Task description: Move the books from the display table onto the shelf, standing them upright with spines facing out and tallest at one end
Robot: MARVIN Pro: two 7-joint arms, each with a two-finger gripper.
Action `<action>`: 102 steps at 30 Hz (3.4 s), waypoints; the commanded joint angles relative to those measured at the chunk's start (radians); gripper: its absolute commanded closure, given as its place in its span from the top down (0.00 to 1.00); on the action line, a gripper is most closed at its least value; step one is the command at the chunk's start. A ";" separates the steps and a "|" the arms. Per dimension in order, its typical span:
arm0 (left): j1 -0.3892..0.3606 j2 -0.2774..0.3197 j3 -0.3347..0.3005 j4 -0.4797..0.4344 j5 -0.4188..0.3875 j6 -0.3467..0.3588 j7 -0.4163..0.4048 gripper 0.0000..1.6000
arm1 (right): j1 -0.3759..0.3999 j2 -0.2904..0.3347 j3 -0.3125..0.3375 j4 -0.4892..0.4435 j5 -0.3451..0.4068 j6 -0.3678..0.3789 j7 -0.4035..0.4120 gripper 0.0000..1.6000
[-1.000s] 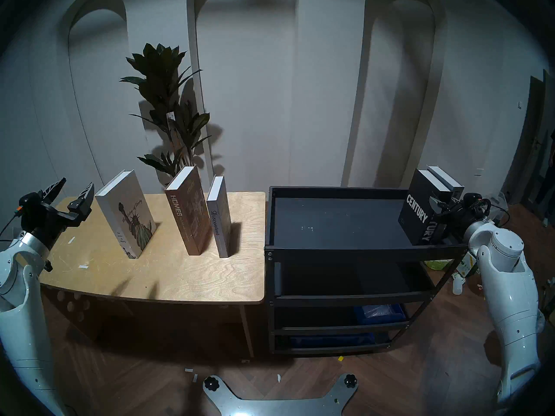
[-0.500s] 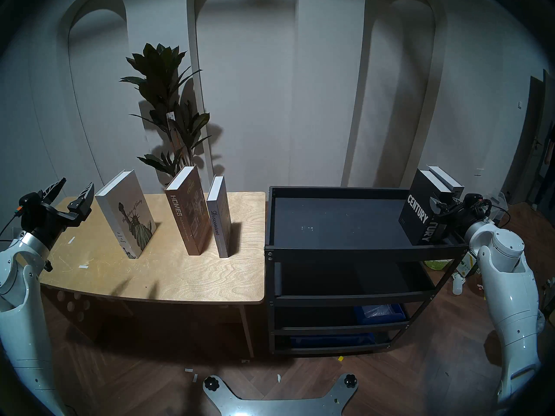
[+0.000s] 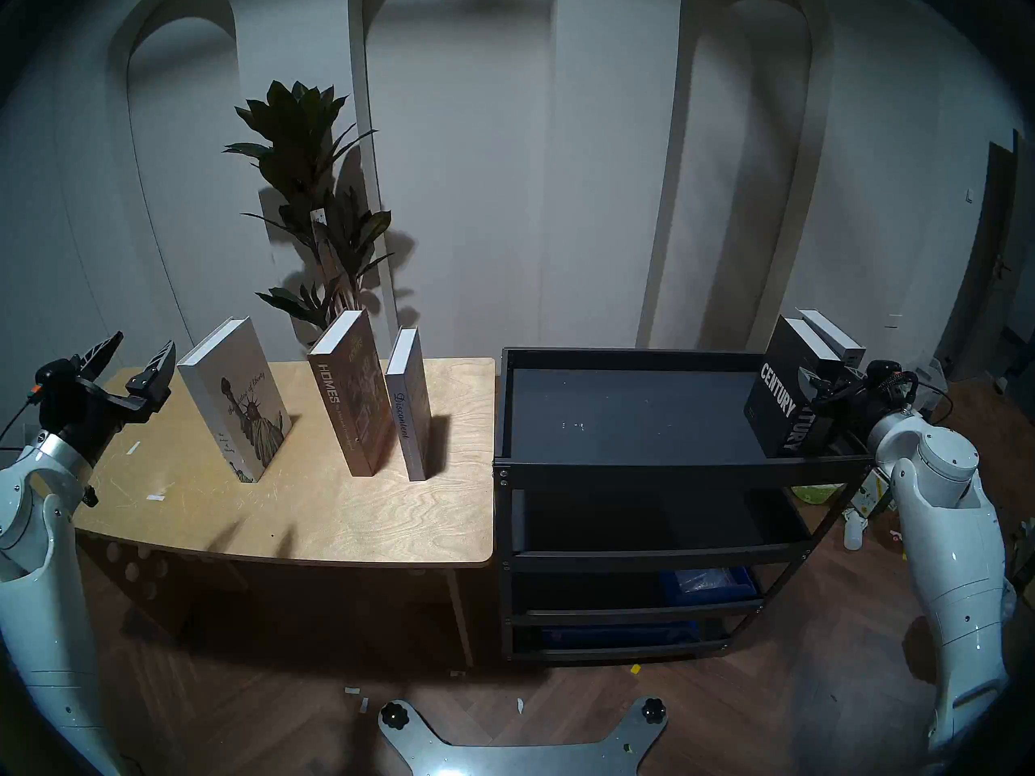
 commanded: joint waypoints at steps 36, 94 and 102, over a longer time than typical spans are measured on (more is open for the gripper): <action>-0.006 0.007 -0.004 -0.009 0.000 -0.003 0.000 1.00 | -0.208 -0.264 0.030 -0.526 0.222 -0.033 0.065 1.00; -0.006 0.006 -0.003 -0.004 -0.001 -0.003 0.000 1.00 | 0.079 -0.553 -0.935 -0.417 -0.257 -0.018 -0.408 1.00; -0.007 0.007 -0.003 -0.004 -0.001 -0.003 -0.001 1.00 | 0.156 -0.570 -1.026 -0.334 -0.292 -0.040 -0.483 1.00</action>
